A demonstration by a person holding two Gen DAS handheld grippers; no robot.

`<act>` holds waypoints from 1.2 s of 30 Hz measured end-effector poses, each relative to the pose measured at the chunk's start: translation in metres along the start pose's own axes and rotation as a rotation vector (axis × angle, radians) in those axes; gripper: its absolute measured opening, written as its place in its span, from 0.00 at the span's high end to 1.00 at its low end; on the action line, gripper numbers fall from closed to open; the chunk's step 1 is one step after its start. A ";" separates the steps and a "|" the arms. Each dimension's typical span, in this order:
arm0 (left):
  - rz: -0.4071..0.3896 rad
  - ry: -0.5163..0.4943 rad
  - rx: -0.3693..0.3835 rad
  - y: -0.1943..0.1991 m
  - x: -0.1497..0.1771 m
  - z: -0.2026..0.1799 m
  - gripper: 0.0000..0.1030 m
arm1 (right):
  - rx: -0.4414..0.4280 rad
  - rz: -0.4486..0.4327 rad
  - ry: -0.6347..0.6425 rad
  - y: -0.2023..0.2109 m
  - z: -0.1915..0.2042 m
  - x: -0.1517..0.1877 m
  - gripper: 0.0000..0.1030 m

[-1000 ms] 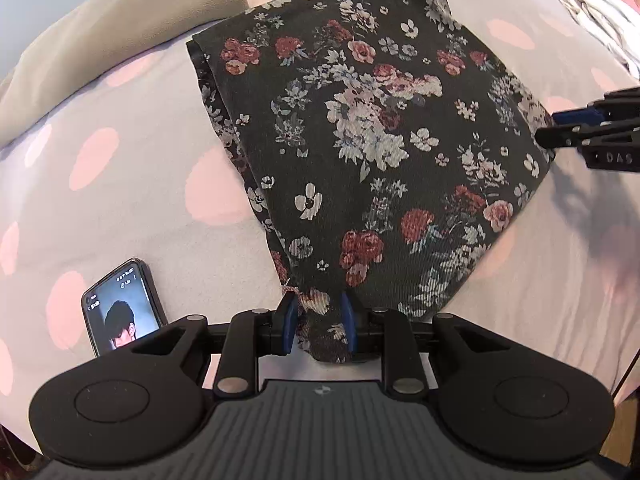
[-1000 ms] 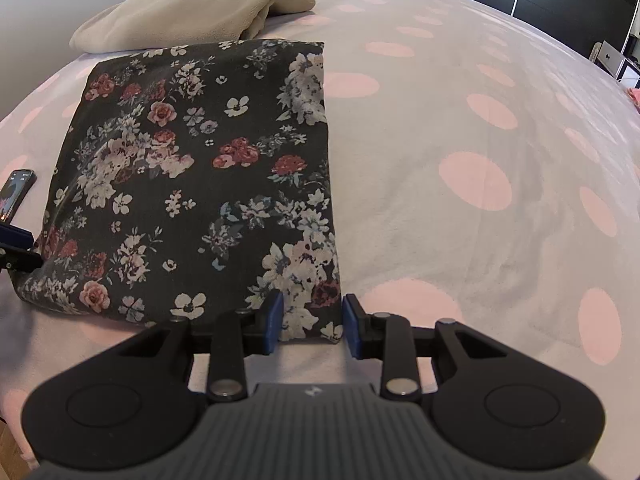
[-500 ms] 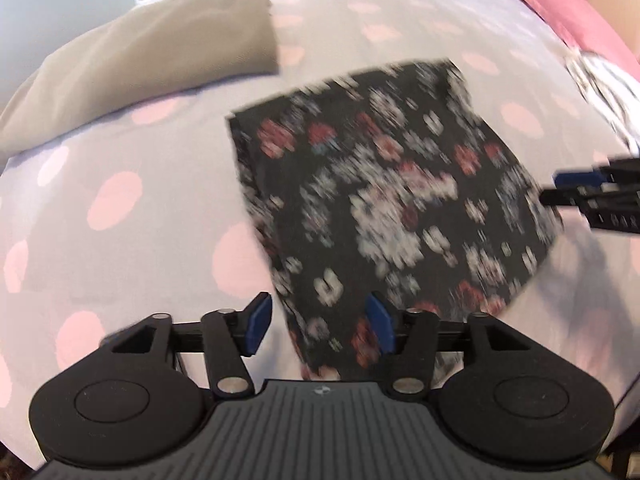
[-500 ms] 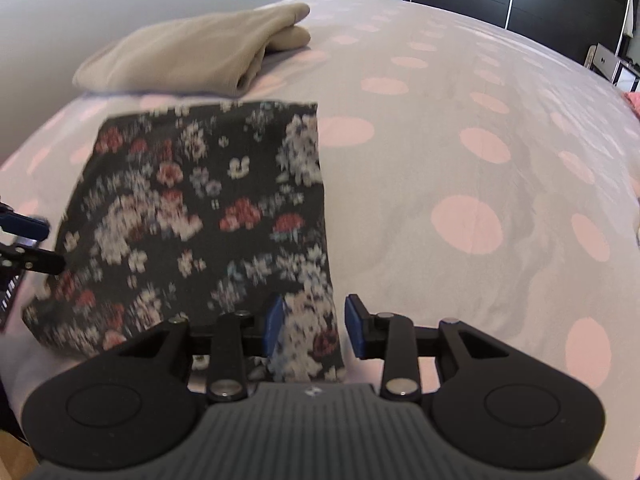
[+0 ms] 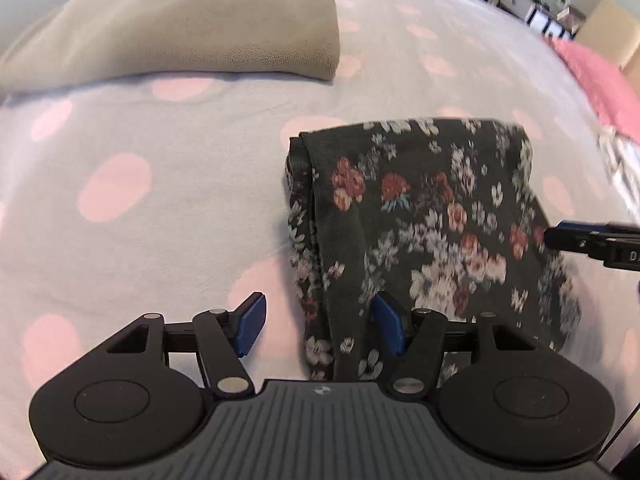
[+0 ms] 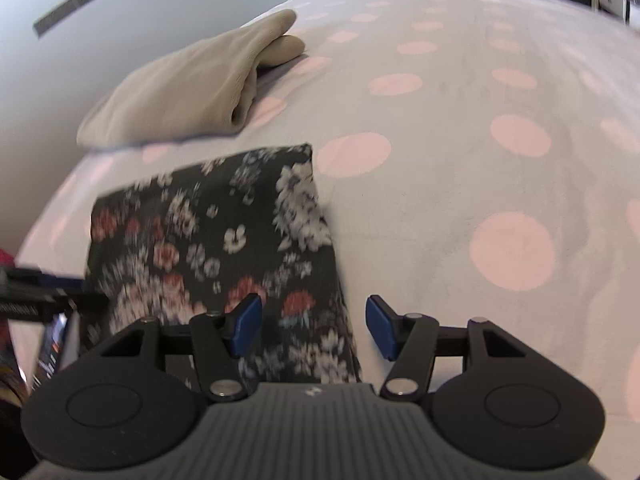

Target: Fold clothes

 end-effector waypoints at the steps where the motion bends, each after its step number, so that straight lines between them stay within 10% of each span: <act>1: -0.008 0.010 0.025 -0.002 0.000 0.002 0.44 | -0.011 0.003 -0.014 -0.004 -0.003 -0.002 0.41; 11: -0.019 0.058 0.098 -0.021 -0.009 0.011 0.35 | -0.087 0.058 -0.078 -0.035 -0.015 0.004 0.38; 25: -0.055 -0.077 -0.087 0.013 -0.005 -0.024 0.40 | 0.068 0.011 -0.341 0.034 -0.036 0.040 0.38; 36: 0.029 -0.117 -0.100 0.023 0.033 -0.043 0.40 | -0.047 0.159 -0.589 0.036 -0.010 0.122 0.38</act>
Point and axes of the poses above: each gripper's, at about its wrist camera, not at the fingertips, and y roughly against the way its jaws point, z to its left, x to its underside, the point moved 3 cm from there along -y, roughly the way its jaws point, and after that the axes turned 10 degrees about x, right-handed, at the moved point
